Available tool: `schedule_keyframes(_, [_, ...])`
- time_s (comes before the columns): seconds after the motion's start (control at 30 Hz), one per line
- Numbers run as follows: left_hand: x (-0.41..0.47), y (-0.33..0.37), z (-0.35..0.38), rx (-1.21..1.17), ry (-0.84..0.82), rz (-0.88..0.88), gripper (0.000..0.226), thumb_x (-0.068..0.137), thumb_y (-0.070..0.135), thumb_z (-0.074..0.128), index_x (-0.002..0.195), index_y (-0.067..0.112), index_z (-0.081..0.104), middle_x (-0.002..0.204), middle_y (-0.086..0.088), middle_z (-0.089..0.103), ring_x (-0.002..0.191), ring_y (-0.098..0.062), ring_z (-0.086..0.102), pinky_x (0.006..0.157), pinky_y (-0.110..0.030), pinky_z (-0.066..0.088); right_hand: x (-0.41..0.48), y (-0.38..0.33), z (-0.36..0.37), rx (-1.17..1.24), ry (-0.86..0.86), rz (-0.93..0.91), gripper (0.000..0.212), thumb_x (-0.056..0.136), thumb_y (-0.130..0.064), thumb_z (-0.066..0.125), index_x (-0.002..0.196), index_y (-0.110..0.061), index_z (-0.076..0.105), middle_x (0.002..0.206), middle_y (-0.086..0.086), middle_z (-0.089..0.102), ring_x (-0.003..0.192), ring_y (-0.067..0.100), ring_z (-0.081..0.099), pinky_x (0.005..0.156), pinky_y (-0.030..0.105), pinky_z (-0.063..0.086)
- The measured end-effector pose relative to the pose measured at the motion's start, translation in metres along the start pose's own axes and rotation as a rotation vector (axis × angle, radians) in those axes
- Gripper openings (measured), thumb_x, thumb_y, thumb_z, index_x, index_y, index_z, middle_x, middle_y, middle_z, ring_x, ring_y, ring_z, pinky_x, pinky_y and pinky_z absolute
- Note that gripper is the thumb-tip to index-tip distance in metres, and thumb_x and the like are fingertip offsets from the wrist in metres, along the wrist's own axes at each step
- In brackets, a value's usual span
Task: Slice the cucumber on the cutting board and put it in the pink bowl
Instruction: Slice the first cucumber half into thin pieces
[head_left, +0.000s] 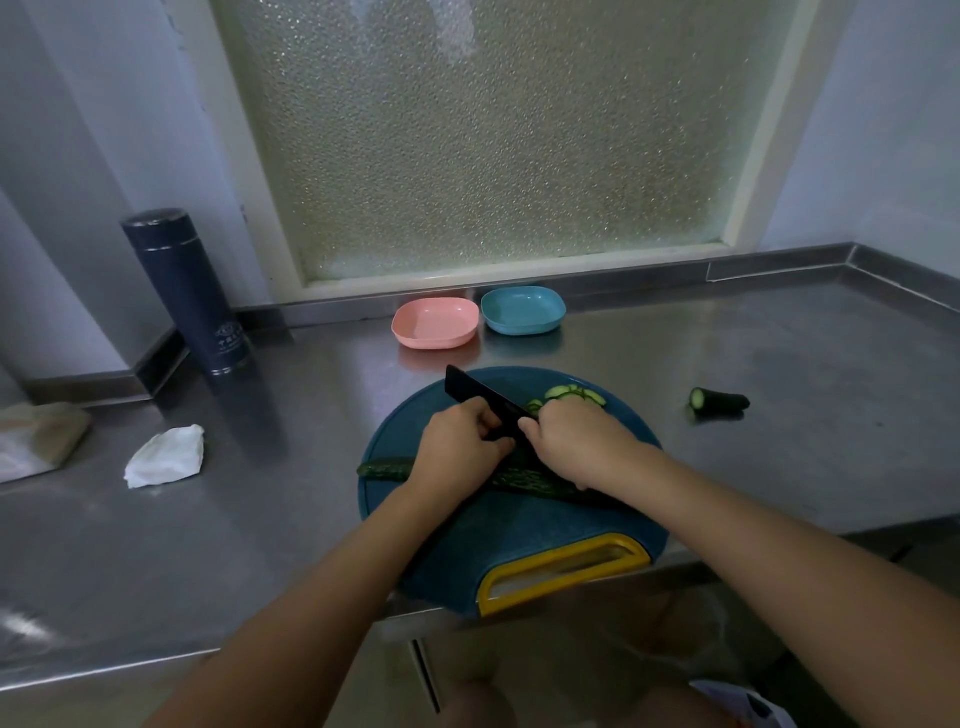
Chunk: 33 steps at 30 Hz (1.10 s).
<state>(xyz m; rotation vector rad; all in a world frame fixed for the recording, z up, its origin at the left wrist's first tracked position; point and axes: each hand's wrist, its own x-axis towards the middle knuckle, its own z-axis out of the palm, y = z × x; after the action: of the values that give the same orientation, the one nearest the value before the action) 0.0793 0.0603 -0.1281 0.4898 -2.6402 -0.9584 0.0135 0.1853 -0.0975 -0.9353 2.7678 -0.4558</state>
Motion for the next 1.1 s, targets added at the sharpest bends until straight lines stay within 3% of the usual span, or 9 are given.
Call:
schedule_keyframes(0.1, [0.0,0.0,0.001,-0.004,0.012,0.002,0.016,0.078,0.024,0.07,0.084,0.02,0.056,0.071,0.011,0.053,0.072,-0.009,0.052,0.058,-0.021,0.035,-0.003,0.001,-0.002,-0.015,0.002,0.014,0.048,0.103,-0.036,0.03,0.062,-0.014,0.042,0.058,0.005,0.046,0.052,0.018,0.047,0.071,0.035,0.053])
schedule_keyframes(0.2, [-0.001,0.0,0.001,-0.002,0.023,0.008,0.017,0.079,0.025,0.07,0.088,0.018,0.058,0.076,0.008,0.056,0.076,-0.01,0.054,0.062,-0.022,0.039,-0.007,0.006,-0.004,-0.028,-0.017,0.012,0.051,0.102,-0.039,0.029,0.064,-0.011,0.049,0.055,0.007,0.052,0.045,0.019,0.052,0.063,0.034,0.055])
schedule_keyframes(0.3, [-0.001,0.001,0.002,0.003,0.034,0.007,0.018,0.079,0.026,0.069,0.092,0.018,0.059,0.08,0.008,0.056,0.078,-0.01,0.054,0.067,-0.024,0.041,-0.012,0.013,-0.006,-0.022,-0.021,-0.002,0.053,0.101,-0.042,0.029,0.071,-0.007,0.055,0.056,0.009,0.058,0.04,0.019,0.055,0.051,0.03,0.05])
schedule_keyframes(0.53, [-0.001,0.0,0.003,-0.004,0.035,-0.008,0.017,0.078,0.025,0.07,0.086,0.019,0.056,0.077,0.008,0.057,0.076,-0.01,0.055,0.062,-0.022,0.037,-0.018,0.017,-0.013,-0.078,-0.018,-0.036,0.056,0.101,-0.044,0.028,0.08,-0.004,0.061,0.064,0.013,0.066,0.038,0.017,0.054,0.041,0.025,0.038])
schedule_keyframes(0.73, [-0.001,0.001,0.003,0.008,0.033,-0.015,0.018,0.078,0.026,0.07,0.089,0.017,0.058,0.082,0.004,0.06,0.079,-0.013,0.056,0.065,-0.025,0.042,-0.019,0.012,-0.006,-0.093,0.045,-0.098,0.047,0.102,-0.039,0.031,0.064,-0.015,0.046,0.06,0.002,0.049,0.051,0.016,0.048,0.049,0.029,0.037])
schedule_keyframes(0.9, [-0.001,0.001,0.002,0.007,0.042,-0.027,0.017,0.078,0.025,0.071,0.086,0.018,0.057,0.078,0.006,0.057,0.075,-0.01,0.054,0.06,-0.021,0.037,-0.005,0.008,0.006,-0.067,0.046,-0.105,0.042,0.102,-0.038,0.032,0.072,-0.013,0.049,0.066,0.002,0.047,0.07,0.025,0.054,0.061,0.033,0.042])
schedule_keyframes(1.1, [-0.003,0.0,-0.001,0.061,-0.01,0.015,0.026,0.081,0.029,0.068,0.101,0.015,0.06,0.092,0.004,0.058,0.088,-0.011,0.054,0.071,-0.023,0.042,-0.002,0.003,-0.001,-0.048,0.015,-0.04,0.041,0.102,-0.037,0.032,0.069,-0.014,0.042,0.064,0.002,0.043,0.061,0.021,0.048,0.065,0.033,0.046])
